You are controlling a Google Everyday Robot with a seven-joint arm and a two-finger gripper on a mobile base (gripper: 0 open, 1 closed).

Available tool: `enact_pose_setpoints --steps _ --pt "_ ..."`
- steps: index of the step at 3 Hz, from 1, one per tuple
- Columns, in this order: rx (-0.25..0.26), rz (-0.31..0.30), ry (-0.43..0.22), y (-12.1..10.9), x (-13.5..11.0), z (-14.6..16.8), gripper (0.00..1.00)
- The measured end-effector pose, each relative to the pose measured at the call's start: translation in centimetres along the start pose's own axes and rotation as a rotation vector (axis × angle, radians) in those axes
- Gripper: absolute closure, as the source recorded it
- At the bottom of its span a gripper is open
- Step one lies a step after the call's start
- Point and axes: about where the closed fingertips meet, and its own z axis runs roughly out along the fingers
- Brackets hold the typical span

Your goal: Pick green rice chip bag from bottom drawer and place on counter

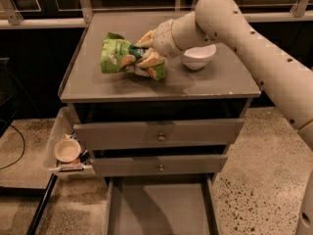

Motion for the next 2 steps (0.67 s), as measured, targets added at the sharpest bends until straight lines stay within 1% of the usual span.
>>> enact_pose_setpoints --steps 1,2 --pt "0.000 0.000 0.000 0.00 0.00 0.00 0.13" --pt "0.000 0.000 0.000 0.00 0.00 0.01 0.00"
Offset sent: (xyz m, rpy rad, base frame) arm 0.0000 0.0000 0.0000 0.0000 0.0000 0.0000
